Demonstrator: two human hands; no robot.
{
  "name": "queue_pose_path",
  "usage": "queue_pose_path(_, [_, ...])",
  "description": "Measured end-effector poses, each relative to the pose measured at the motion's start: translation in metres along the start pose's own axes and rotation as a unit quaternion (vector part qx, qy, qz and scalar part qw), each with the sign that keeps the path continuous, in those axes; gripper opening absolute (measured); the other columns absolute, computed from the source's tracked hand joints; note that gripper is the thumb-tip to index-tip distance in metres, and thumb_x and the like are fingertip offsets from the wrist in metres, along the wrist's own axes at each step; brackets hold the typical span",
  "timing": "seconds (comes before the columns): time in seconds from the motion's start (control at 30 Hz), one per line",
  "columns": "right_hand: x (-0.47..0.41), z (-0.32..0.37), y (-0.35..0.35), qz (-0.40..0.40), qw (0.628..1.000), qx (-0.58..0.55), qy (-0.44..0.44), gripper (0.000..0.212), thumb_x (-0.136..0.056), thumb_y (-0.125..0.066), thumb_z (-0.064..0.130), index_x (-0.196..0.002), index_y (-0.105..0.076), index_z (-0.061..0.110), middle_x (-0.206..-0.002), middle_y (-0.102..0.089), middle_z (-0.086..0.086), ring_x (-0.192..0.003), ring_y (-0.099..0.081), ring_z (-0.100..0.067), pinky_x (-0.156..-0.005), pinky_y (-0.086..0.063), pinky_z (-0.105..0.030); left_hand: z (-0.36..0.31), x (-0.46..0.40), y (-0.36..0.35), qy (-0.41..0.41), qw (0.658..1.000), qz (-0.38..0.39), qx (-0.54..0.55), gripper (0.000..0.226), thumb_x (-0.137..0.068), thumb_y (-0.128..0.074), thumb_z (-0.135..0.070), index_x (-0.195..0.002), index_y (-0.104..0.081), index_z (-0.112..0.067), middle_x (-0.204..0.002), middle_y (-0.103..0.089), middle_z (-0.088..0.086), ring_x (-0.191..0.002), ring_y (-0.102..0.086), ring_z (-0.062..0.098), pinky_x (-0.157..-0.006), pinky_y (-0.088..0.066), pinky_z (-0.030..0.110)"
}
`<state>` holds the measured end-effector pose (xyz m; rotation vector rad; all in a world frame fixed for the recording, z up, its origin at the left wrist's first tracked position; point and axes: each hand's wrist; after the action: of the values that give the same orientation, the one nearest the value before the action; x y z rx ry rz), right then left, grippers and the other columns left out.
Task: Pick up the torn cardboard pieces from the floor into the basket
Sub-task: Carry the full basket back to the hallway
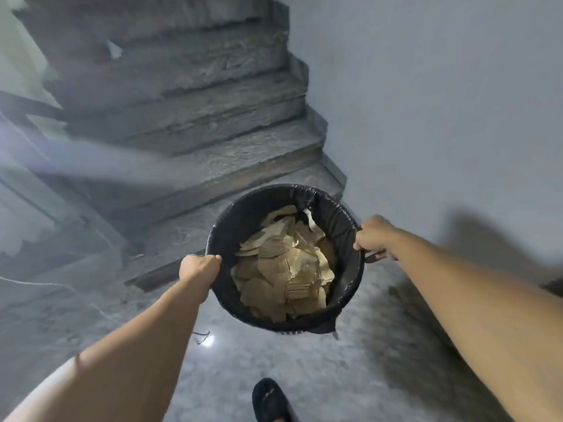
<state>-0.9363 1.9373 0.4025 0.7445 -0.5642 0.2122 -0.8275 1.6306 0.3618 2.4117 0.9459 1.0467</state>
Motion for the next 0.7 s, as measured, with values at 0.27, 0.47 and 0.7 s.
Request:
queue_pose_path(0.27, [0.085,-0.045,0.080,-0.084,0.993,-0.074,-0.023,0.010,-0.079,-0.059,-0.009,-0.083,-0.061,0.000,-0.088,-0.063,-0.018,-0.083,-0.065,-0.029,-0.063,-0.061,-0.035,-0.059,0.082,-0.007,-0.063,0.994,0.087,0.010,0.027,-0.081,-0.070,-0.014,-0.093,-0.063,0.010,-0.078,-0.060,0.016,-0.071,-0.060,0.030,-0.065,-0.048,0.034])
queue_pose_path(0.47, [0.140,-0.064,0.097,-0.143,0.981,-0.108,-0.067,0.010,-0.078,-0.062,-0.008,-0.087,-0.063,-0.003,-0.095,-0.066,-0.018,-0.089,-0.068,-0.029,-0.063,-0.062,-0.035,-0.092,0.112,-0.004,-0.107,0.980,0.168,0.005,0.032,-0.087,-0.068,-0.012,-0.068,-0.042,-0.013,-0.073,-0.051,0.006,-0.067,-0.057,0.020,-0.073,-0.054,0.036])
queue_pose_path(0.7, [0.212,-0.065,0.094,-0.208,0.962,-0.135,-0.112,0.012,-0.080,-0.062,-0.003,-0.089,-0.070,-0.002,-0.094,-0.069,-0.018,-0.084,-0.068,-0.026,-0.058,-0.059,-0.031,-0.116,0.133,0.011,-0.170,0.959,0.223,-0.034,0.020,-0.082,-0.073,-0.014,-0.091,-0.065,0.002,-0.072,-0.063,0.011,-0.061,-0.059,0.023,-0.056,-0.055,0.029])
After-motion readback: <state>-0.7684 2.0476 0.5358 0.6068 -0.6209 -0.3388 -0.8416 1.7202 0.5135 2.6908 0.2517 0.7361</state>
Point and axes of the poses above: each hand's wrist, its own x-axis away from the middle knuckle, its own y-axis out of the back of the hand, z = x × y
